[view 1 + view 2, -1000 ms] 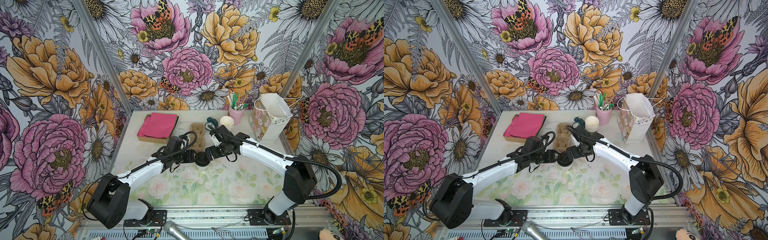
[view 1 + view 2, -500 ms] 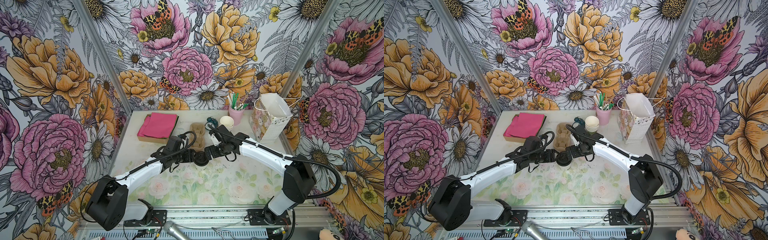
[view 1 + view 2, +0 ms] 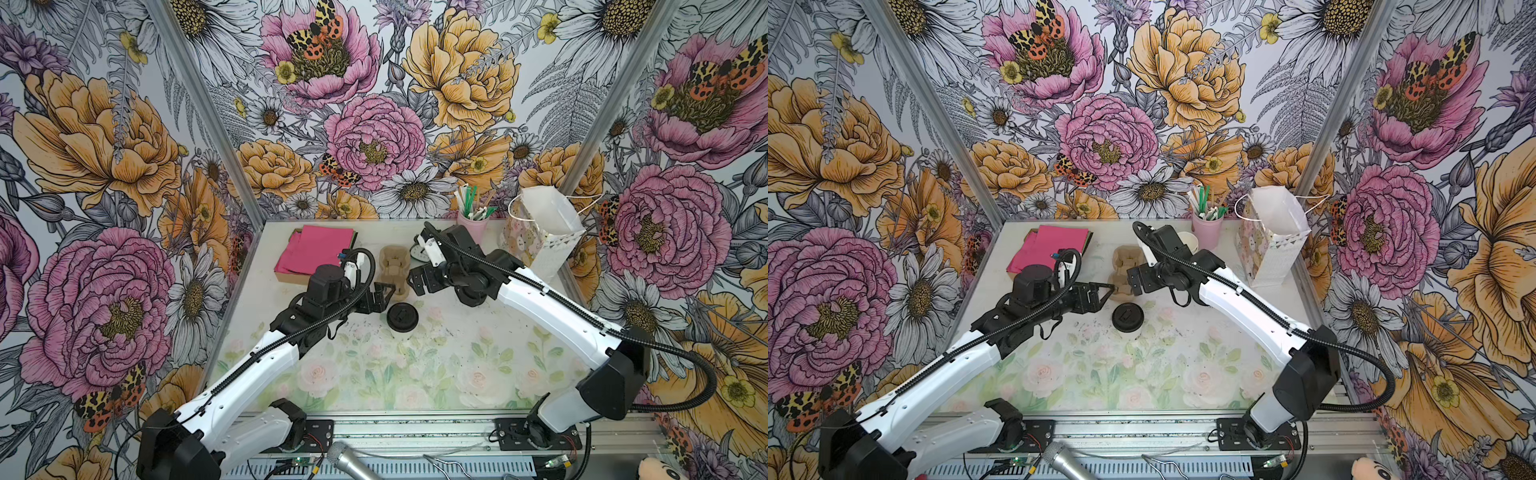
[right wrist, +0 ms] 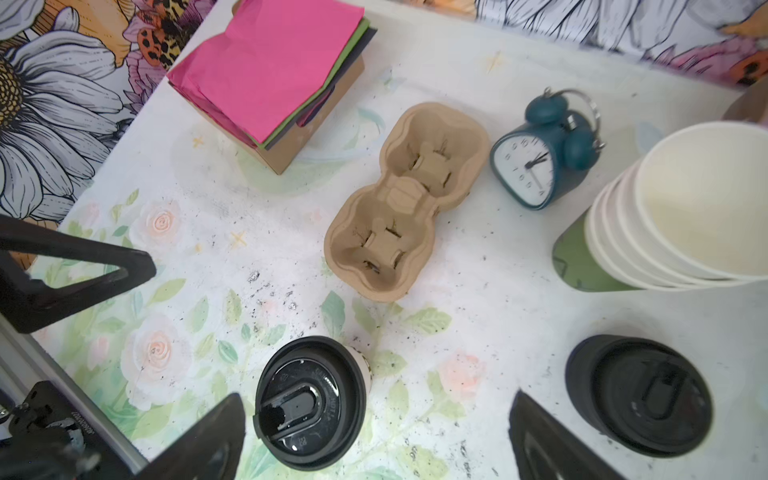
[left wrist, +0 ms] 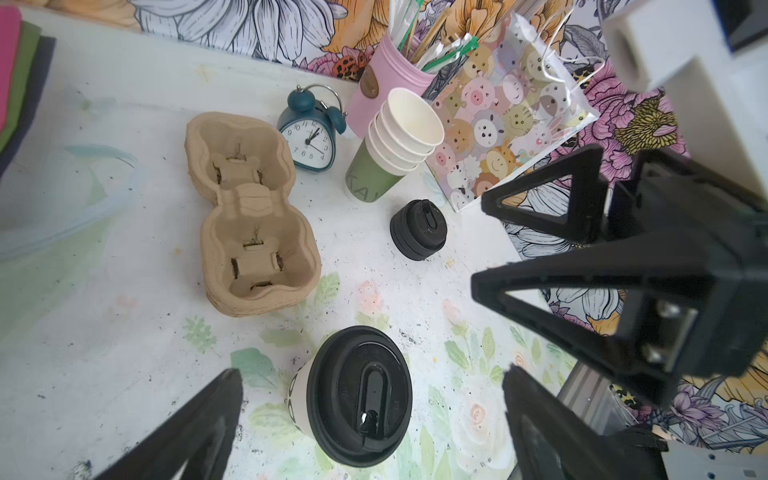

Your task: Pack the takeout coffee

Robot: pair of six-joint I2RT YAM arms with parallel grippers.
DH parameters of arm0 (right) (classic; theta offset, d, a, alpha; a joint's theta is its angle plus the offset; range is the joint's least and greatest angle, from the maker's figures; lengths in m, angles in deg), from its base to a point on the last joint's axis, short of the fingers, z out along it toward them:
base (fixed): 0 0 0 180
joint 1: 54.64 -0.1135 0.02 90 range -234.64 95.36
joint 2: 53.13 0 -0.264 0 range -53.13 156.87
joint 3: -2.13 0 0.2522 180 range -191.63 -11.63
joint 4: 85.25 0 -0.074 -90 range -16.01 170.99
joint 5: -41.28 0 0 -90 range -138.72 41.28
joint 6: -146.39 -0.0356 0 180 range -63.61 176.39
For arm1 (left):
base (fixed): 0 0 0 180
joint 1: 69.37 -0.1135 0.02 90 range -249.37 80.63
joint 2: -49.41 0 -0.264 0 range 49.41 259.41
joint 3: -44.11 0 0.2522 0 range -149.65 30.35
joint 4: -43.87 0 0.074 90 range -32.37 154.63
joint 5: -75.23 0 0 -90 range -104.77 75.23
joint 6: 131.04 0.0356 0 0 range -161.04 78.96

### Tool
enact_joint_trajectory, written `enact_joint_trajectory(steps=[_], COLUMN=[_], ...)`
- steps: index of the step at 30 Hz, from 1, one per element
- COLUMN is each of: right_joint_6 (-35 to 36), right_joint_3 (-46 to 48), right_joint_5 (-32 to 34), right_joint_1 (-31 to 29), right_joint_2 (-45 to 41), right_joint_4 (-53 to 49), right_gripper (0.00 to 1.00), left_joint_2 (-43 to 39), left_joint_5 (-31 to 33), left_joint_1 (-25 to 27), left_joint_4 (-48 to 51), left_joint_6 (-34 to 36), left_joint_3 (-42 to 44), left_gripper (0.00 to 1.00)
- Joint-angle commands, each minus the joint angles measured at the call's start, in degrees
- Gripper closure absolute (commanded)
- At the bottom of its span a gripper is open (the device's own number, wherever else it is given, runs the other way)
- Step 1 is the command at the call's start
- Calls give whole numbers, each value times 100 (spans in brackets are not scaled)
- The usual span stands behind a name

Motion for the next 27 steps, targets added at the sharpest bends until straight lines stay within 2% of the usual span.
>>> enact_joint_trajectory(steps=[1,6,11,15,20,27], right_joint_6=[365,467,507,365,501,794], right_joint_3=[-1,22,-47,-53,91,118], right_joint_5=[789,829,748,268,-105,-298], right_joint_1=[215,489,528,489,123,-657], right_joint_2=[-567,-848,-764,-539,-217,500], right_joint_4=[12,9,-7,-10,-34,-264], right_gripper=[0,1,1,1,1,1], left_joint_2=[-343,-650,-717,-700,-674,-777], left_joint_5=[393,559,566,562,535,734], left_joint_1=[3,-31,-100,-139,-156,-287], left_joint_4=[176,336,392,392,392,419], left_joint_6=[212,247,214,185,177,54], left_joint_3=[245,399,462,462,462,471], left_gripper=[1,1,1,1,1,1])
